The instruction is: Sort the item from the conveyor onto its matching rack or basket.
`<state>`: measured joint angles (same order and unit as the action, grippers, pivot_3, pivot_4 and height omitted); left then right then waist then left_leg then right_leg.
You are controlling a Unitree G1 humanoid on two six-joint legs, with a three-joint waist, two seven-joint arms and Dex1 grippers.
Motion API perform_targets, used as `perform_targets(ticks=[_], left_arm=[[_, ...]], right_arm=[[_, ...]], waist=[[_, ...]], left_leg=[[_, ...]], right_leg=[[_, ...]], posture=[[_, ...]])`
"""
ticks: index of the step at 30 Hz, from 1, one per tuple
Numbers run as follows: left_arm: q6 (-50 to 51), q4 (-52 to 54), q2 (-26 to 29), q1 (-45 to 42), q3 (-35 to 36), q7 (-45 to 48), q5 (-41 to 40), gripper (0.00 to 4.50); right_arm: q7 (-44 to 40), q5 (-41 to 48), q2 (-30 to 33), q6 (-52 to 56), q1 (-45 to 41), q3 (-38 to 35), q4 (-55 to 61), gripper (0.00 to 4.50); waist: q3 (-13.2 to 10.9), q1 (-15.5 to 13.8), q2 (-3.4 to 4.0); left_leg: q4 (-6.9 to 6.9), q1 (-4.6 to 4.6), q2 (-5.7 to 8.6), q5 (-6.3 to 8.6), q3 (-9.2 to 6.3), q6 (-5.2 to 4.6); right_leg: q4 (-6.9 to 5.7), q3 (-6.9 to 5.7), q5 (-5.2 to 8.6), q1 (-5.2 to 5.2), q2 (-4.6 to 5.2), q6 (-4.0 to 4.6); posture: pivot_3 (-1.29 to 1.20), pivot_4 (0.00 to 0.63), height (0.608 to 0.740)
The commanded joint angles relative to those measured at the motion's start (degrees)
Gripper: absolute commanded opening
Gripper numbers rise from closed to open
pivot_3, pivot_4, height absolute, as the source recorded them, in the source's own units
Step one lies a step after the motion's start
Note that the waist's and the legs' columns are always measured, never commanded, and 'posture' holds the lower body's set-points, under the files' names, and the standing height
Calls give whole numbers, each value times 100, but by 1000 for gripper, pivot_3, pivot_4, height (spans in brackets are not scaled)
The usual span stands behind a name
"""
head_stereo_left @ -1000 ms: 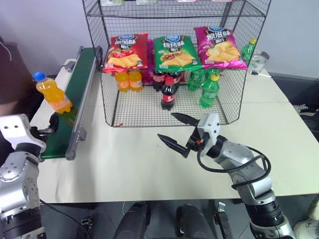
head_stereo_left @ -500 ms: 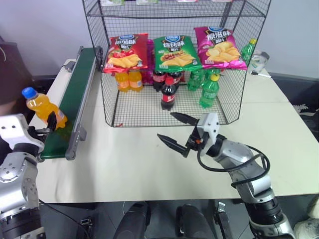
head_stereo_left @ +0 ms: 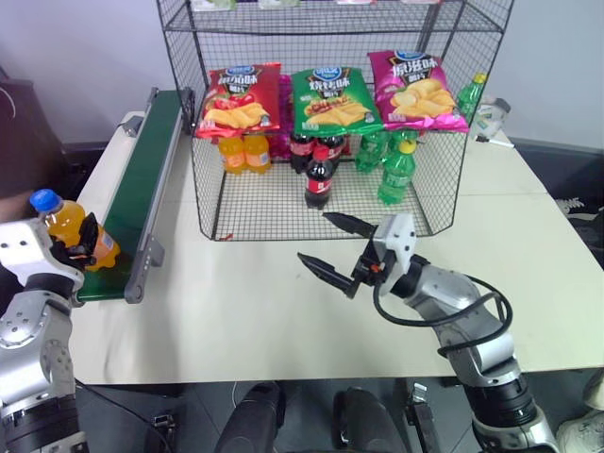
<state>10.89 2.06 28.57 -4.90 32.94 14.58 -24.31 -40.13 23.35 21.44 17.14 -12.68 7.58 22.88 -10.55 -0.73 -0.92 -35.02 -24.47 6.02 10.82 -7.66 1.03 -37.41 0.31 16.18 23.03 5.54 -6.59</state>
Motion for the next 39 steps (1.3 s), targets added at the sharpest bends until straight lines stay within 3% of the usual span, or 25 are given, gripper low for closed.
perform_targets(ticks=[1, 9, 13, 16, 21, 28, 34, 39], left_arm=[[-30, 713, 284, -255, 148, 84, -197, 2407], [1041, 1826, 595, -816, -653, 750, -1053, 2407], [1324, 2038, 308, -941, -1389, 901, -1155, 2407], [1233, 1732, -82, -1148, -1989, 801, -801, 2407], [657, 445, -749, -1765, -2626, 463, 129, 2407], [-1419, -2897, -1780, -3303, -2751, -8, 1137, 2407], [-2647, -5083, -1981, -4274, -2622, -387, 1527, 2407], [-3198, -6236, -2049, -4783, -2610, -541, 1704, 2407]], right_arm=[[64, 37, 38, -31, -23, -104, 356, 4500], [144, 12, 328, -19, -219, -529, 185, 4500], [156, -50, 467, -86, -239, -713, 39, 4500], [222, -137, 503, -103, -221, -766, 2, 4500], [346, -251, 517, -72, -238, -805, -4, 4500], [565, -306, 501, 127, -294, -765, 229, 4500], [739, -307, 521, 253, -241, -806, 416, 4500], [839, -300, 530, 326, -225, -837, 513, 4500]], waist=[[0, 2, -5], [0, 5, -5], [-1, 19, -2], [-2, 48, -2], [-2, 16, -1], [-5, -13, -7], [-6, 31, -9], [-7, 9, -11]], left_leg=[[0, -1, 0, 0, 0, 0], [-3, -3, 3, 0, -1, 0], [2, -1, 2, 0, 1, -2], [4, -2, -3, -1, 1, -1], [1, -2, 1, -2, 3, -2], [-10, -5, 10, -3, -3, -2], [-2, -9, 7, -3, -1, -3], [-10, -8, 11, -3, -2, -3]], right_leg=[[0, -1, 0, 1, 0, 0], [7, -3, 0, -4, 1, 0], [9, -1, -1, -19, -1, -1], [5, 1, -1, -23, -5, -2], [4, -1, -2, -26, -6, -3], [6, -18, -3, -33, -1, -6], [3, -17, -3, -22, -3, -8], [-5, -22, -4, -27, -8, -9]], posture=[[0, 150, 740], [0, 150, 740], [0, 150, 740], [0, 150, 740], [0, 150, 740], [0, 150, 740], [0, 150, 740], [0, 150, 740]])
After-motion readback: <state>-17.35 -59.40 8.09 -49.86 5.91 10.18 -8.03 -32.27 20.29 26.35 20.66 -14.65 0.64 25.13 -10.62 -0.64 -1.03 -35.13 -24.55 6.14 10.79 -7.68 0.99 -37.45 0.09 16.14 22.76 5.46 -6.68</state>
